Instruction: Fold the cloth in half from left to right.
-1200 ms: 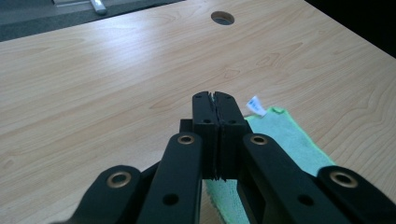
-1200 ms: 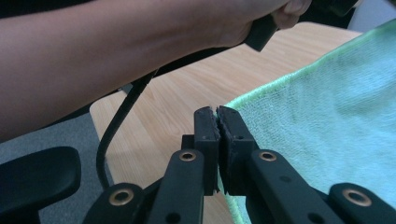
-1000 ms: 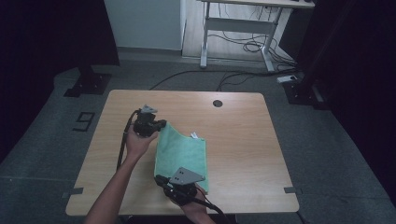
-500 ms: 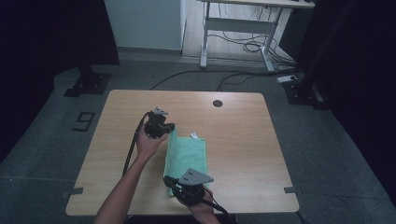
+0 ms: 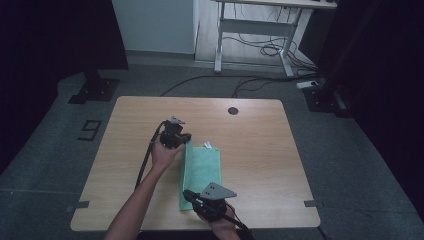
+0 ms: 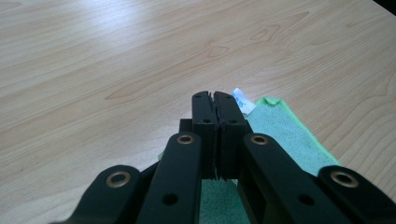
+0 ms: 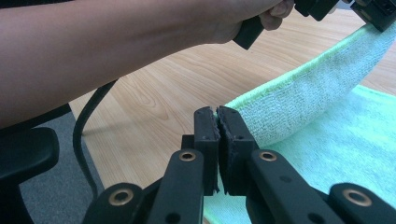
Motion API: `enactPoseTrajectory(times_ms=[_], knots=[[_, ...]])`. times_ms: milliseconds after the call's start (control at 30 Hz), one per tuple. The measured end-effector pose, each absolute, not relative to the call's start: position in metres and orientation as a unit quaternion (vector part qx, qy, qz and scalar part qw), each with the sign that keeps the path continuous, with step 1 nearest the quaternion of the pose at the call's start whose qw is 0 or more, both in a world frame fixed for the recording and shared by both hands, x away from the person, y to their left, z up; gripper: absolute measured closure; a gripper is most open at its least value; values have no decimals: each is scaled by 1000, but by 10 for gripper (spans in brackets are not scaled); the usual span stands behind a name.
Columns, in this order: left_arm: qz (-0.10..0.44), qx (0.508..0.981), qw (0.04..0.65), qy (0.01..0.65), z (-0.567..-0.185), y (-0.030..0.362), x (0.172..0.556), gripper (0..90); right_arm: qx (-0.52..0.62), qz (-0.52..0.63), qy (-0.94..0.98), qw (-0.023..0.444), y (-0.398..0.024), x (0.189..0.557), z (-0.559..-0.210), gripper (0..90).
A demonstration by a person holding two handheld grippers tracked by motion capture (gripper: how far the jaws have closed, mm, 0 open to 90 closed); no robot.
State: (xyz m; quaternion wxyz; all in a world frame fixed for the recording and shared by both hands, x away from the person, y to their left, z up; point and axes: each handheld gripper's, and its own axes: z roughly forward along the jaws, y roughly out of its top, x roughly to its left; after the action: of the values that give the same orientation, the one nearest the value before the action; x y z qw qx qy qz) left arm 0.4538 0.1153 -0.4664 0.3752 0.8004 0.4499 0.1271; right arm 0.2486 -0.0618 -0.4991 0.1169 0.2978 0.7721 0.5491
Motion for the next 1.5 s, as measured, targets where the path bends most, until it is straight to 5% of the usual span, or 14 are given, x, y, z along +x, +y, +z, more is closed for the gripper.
enactPoseTrajectory(times_ms=[1500], knots=[[118, 818, 362, 431, -482, 69, 460, 883, 340, 533, 767, 113, -105, 249, -517, 855]])
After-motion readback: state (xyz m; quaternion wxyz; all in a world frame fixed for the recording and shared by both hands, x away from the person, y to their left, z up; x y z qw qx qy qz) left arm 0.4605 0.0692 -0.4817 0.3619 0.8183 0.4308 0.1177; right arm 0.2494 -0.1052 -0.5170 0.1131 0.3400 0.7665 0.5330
